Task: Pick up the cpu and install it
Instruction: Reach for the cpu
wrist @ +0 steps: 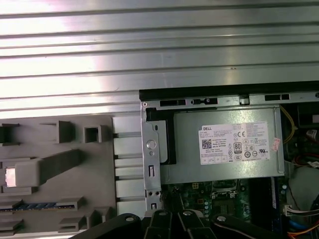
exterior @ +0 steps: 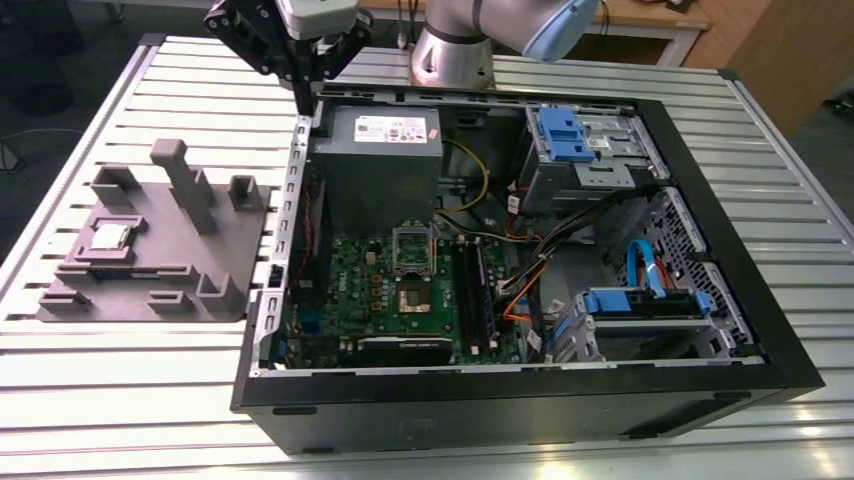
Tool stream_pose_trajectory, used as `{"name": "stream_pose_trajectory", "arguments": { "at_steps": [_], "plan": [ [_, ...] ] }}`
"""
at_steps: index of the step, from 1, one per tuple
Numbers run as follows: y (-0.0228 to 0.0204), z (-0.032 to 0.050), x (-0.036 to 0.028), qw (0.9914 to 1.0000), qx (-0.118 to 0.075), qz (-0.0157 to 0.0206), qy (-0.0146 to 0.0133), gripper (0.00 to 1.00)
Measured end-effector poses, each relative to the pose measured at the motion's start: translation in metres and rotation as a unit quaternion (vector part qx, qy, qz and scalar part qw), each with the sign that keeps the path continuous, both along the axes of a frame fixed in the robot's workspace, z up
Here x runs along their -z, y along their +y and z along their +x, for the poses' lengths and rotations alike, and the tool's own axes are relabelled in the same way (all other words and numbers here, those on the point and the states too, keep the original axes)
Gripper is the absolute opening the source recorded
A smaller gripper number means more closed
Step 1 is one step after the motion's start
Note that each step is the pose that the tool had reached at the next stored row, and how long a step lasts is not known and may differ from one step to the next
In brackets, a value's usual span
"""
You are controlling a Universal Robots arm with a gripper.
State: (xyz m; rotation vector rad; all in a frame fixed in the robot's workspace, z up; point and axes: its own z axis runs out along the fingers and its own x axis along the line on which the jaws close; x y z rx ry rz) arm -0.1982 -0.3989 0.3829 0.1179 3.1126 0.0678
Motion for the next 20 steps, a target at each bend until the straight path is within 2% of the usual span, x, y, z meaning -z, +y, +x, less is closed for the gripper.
{"name": "stream_pose_trajectory", "arguments": {
  "at_steps": [20],
  "plan": [
    [0.0000, -0.0070, 0.0010, 1.00000, 0.000, 0.0000, 0.0000, 0.10]
  ]
}}
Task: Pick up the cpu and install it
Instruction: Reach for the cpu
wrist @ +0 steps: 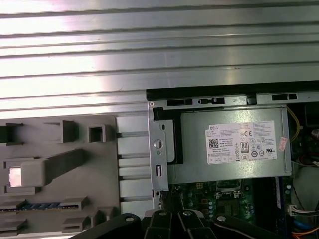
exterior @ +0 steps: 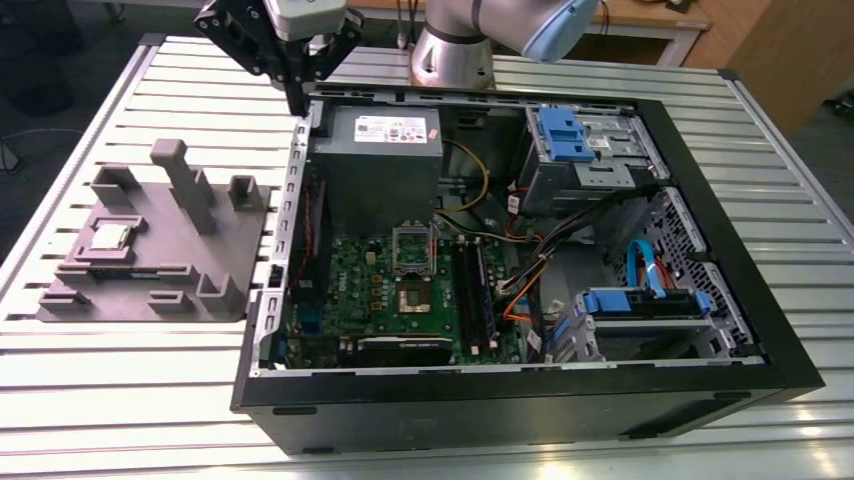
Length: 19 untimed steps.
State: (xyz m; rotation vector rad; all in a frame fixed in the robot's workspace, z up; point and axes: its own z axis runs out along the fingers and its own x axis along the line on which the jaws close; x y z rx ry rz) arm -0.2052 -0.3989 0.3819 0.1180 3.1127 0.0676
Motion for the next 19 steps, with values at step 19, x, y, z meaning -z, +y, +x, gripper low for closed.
{"name": "stream_pose_trajectory", "arguments": {
  "at_steps": [19],
  "plan": [
    [0.0000, -0.0060, 0.0010, 1.00000, 0.000, 0.0000, 0.0000, 0.10]
  ]
}}
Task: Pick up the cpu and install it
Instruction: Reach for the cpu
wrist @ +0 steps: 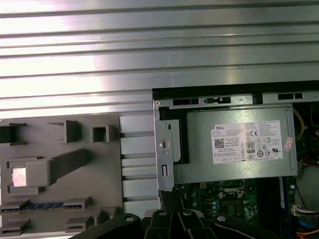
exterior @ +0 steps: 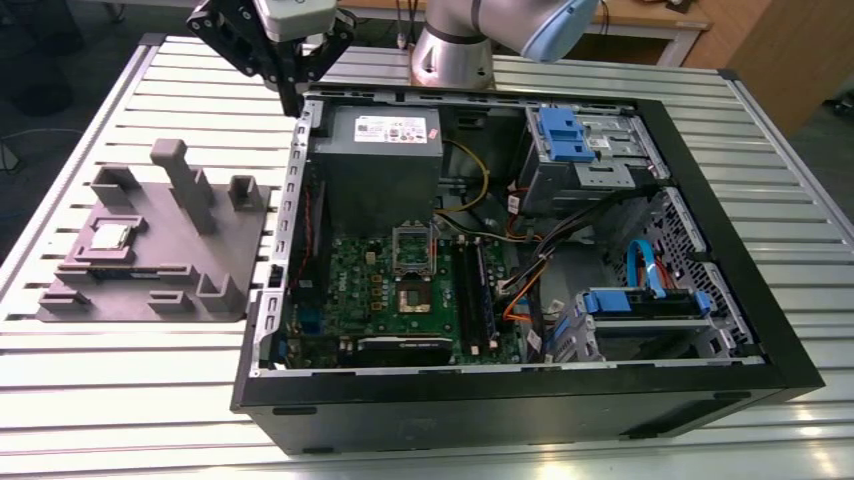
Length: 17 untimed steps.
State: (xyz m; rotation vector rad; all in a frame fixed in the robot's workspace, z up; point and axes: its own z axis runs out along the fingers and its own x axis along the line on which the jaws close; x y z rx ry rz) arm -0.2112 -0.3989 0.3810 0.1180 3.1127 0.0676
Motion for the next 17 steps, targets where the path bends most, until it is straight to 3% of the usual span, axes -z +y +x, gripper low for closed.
{"name": "stream_pose_trajectory", "arguments": {
  "at_steps": [17],
  "plan": [
    [0.0000, -0.0042, 0.0008, 1.00000, 0.000, 0.0000, 0.0000, 0.10]
  ]
}}
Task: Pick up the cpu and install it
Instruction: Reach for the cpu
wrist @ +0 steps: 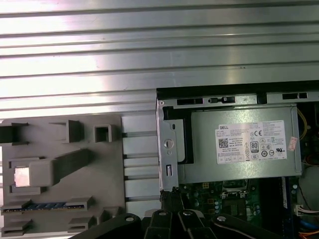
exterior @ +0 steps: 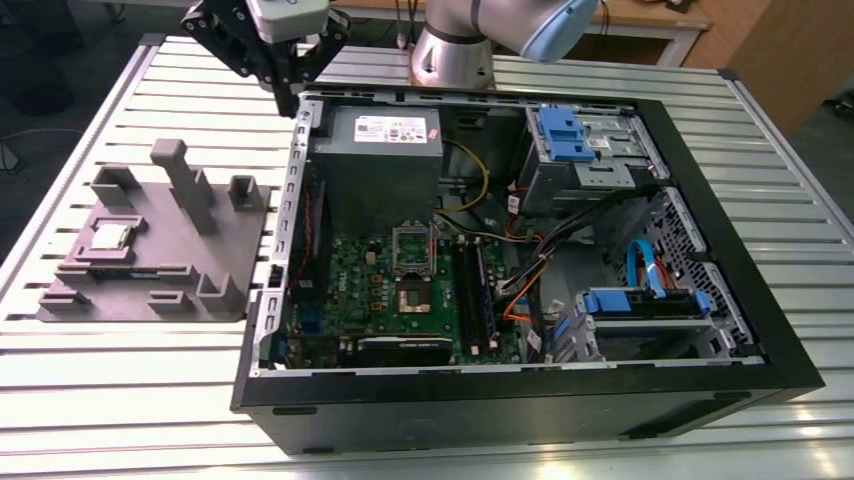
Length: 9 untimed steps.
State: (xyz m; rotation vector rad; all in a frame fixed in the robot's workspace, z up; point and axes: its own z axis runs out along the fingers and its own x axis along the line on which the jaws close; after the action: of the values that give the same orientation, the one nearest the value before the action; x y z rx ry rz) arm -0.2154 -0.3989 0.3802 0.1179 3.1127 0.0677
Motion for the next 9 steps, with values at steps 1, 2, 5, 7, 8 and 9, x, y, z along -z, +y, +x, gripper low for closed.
{"name": "stream_pose_trajectory", "arguments": {
  "at_steps": [1, 2, 5, 7, 8, 9],
  "plan": [
    [0.0000, -0.0003, 0.0001, 1.00000, 0.000, 0.0000, 0.0000, 0.10],
    [0.0000, -0.0005, 0.0001, 1.00000, 0.000, 0.0000, 0.0000, 0.10],
    [0.0000, -0.0017, 0.0002, 1.00000, 0.000, 0.0000, 0.0000, 0.10],
    [0.0000, -0.0023, 0.0004, 1.00000, 0.000, 0.0000, 0.0000, 0.10],
    [0.0000, -0.0026, 0.0004, 1.00000, 0.000, 0.0000, 0.0000, 0.10],
    [0.0000, -0.0027, 0.0005, 1.00000, 0.000, 0.0000, 0.0000, 0.10]
  ]
}}
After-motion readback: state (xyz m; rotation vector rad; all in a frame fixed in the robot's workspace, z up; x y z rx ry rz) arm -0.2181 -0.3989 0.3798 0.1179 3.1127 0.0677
